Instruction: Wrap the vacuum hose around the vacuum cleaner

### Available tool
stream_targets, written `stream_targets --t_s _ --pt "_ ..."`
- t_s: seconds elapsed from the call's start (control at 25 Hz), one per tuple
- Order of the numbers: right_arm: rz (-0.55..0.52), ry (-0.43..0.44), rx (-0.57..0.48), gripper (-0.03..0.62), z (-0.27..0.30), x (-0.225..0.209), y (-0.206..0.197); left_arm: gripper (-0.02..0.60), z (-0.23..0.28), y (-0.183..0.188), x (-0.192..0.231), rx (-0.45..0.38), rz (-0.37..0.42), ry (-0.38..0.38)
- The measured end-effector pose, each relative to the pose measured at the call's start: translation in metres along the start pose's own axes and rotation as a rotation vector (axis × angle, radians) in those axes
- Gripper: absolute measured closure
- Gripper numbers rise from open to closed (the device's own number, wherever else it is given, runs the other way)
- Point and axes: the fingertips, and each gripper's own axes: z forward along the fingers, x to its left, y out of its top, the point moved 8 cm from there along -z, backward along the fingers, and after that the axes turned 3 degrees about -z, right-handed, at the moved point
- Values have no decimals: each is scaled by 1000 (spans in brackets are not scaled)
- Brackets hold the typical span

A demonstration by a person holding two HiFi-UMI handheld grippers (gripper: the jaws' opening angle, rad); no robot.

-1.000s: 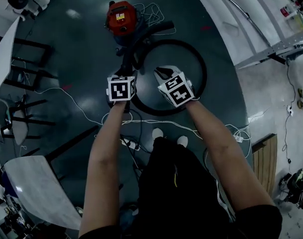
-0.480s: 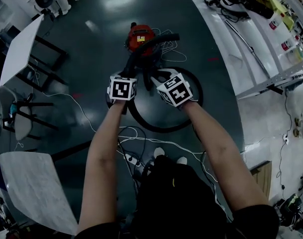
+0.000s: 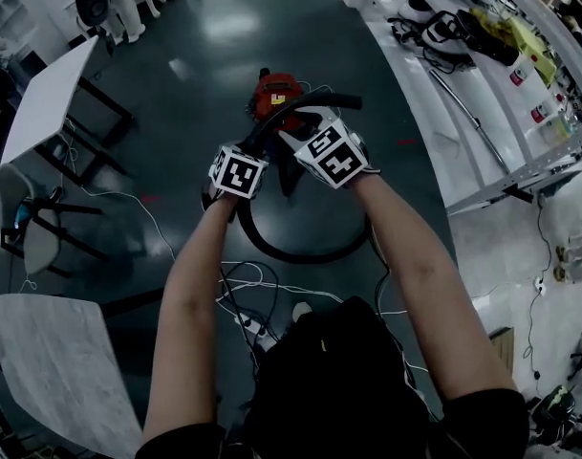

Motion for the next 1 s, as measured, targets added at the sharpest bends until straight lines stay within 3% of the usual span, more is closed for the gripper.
stream_targets --t_s 0.2,0.4,0.52,0.68,0.88,0.96,1.0 --pt "-187 62 46 337 10 -9 14 337 -4 15 2 -42 6 -34" --pt "-500 115 130 292 20 -23 9 338 5 23 -1 -27 4 -108" --pt "-666 153 172 292 32 -30 11 337 6 36 -1 -14 82 -113" --pt "-795 201 216 289 39 -50 1 339 16 58 -11 -29 65 -133" --pt "-976 243 279 298 53 -68 -17 339 33 89 -25 -47 120 -182" --pt "-1063 246 298 344 58 -72 -28 339 41 100 -35 -52 156 -213" --pt "-1098 243 307 407 61 -76 -32 339 44 104 -37 -53 170 -223"
